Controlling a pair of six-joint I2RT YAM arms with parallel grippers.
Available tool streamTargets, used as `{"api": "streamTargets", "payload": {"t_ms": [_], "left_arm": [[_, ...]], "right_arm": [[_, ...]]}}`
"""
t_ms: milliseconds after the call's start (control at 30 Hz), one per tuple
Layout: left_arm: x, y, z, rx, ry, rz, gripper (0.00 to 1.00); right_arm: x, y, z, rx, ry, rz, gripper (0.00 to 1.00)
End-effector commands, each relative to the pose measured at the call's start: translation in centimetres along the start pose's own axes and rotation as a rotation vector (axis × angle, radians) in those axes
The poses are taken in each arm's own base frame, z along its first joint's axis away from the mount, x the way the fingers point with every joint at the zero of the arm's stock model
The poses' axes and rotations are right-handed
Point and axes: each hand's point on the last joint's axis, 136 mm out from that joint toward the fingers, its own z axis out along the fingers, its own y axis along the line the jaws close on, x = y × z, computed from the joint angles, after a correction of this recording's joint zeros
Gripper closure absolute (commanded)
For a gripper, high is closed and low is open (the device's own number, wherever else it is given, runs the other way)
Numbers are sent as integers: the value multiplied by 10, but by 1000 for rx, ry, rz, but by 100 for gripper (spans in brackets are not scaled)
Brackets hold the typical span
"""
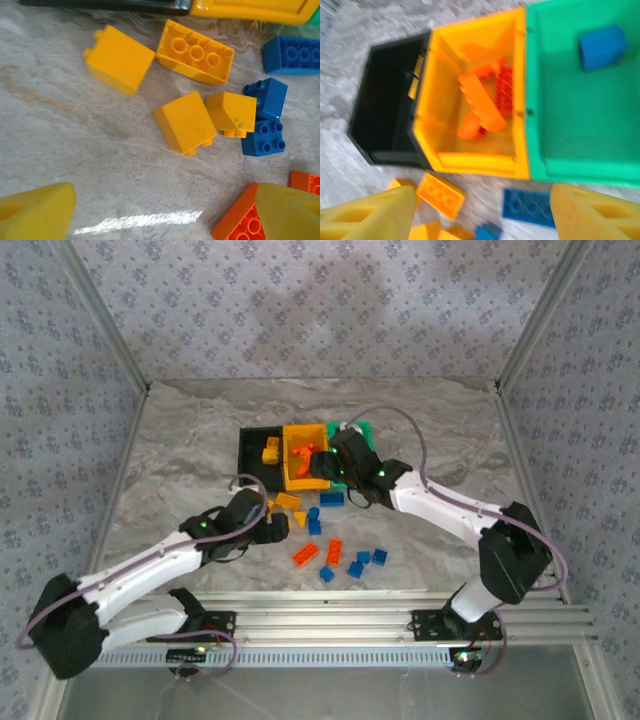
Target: Sort the legos into containers by color
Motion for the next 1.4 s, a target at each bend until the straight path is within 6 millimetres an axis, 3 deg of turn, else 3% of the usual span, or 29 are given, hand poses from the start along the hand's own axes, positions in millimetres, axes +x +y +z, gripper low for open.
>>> {"api": "streamTargets", "payload": {"t_ms": [0,133,400,633,833,1000,1133,1233,1367], "left_arm": [[-12,-22,15,26,-8,59,15],[-19,-22,35,-34,-18,96,23],[-28,-14,56,-74,-45,73,27],[-18,-12,70,-86,-1,68,35],[-5,-3,71,-98,27,55,53],[-2,0,56,-82,18,33,66],[-4,-3,27,-41,-8,7,68],[-27,-6,-5,-20,-78,-8,67],[-84,-2,-34,-15,-177,-64,66]], "right_arm": [[9,-18,-12,22,-20,45,27],[16,-35,-22,39,-26,61,26],[17,-52,-34,45,-47,84,26],[14,-60,-42,41,-65,103,26],[12,-63,-45,38,-76,116,26],[13,-64,-45,36,-77,127,26],[17,-66,-44,37,-69,131,26],[20,-68,-45,34,-67,141,26],[30,-73,-43,41,-50,155,26]]}}
